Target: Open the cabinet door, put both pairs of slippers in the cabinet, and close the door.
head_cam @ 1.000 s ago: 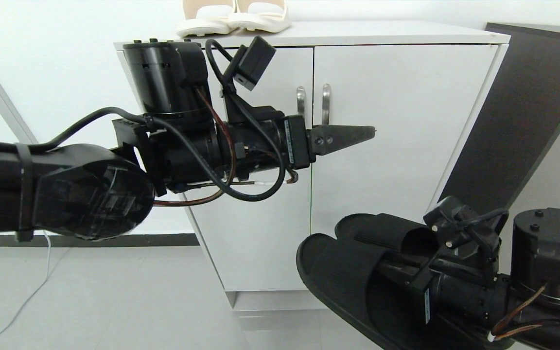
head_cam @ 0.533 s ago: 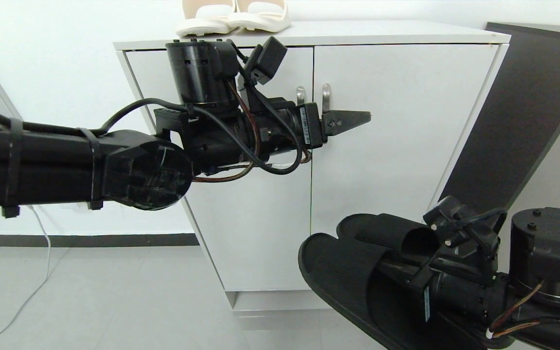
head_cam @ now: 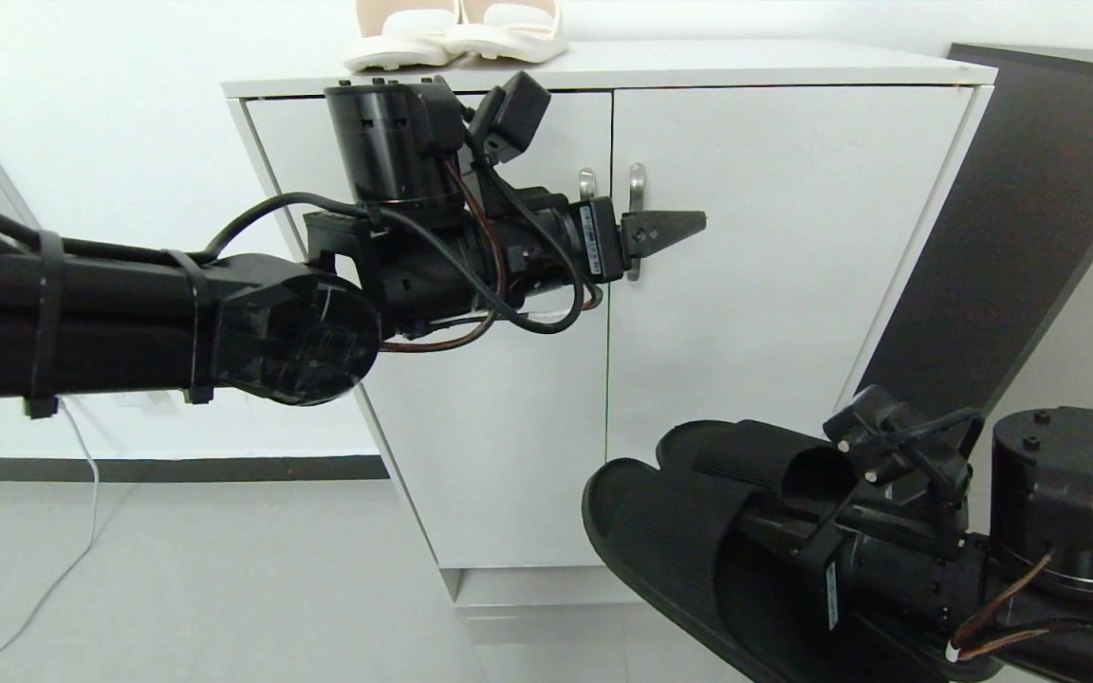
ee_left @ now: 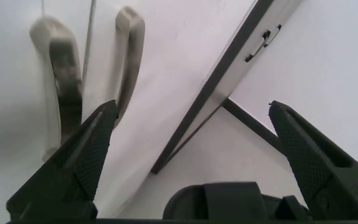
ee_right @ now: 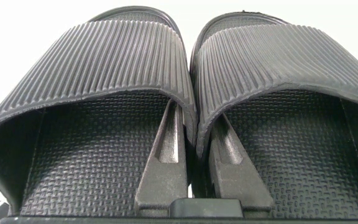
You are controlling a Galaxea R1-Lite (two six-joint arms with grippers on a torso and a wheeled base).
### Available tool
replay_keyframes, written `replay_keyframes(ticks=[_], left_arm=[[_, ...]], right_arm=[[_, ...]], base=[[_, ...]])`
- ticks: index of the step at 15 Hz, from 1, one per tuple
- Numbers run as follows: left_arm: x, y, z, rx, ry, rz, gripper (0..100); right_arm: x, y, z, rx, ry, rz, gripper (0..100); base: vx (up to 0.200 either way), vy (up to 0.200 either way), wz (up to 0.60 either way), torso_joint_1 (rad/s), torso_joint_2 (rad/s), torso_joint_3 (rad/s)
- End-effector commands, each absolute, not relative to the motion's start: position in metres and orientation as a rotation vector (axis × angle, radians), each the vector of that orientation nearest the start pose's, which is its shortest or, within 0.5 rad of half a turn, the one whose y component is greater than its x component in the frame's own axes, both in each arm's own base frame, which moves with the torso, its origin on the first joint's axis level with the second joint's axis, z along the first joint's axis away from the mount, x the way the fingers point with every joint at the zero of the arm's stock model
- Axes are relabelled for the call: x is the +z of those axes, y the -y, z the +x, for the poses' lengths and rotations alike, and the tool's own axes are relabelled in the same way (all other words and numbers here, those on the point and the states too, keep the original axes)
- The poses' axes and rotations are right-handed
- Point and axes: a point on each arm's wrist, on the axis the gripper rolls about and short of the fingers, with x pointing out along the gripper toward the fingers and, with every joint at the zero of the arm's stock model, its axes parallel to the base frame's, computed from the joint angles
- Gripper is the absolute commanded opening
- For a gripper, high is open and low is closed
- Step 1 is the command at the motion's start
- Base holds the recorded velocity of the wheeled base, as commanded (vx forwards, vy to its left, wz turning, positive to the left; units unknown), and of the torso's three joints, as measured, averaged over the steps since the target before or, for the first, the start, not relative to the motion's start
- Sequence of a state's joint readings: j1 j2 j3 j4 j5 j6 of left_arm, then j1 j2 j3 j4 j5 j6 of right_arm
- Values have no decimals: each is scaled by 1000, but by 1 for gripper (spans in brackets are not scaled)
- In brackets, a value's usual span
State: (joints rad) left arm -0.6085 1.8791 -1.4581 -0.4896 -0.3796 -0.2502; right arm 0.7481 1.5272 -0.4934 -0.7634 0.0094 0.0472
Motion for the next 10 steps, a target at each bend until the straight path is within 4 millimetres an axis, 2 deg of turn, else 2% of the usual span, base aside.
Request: replay_keyframes(ticks=[1,10], left_arm=[[291,227,311,-981,-49,-240,100],[281,239,334,-947,-49,-240,100]], right_arm=[[160,-164,176,746,-279,-56,0],[158,-164,177,746,-286,-57,0]], base=[[0,0,0,0,0,0],[0,0,0,0,0,0]])
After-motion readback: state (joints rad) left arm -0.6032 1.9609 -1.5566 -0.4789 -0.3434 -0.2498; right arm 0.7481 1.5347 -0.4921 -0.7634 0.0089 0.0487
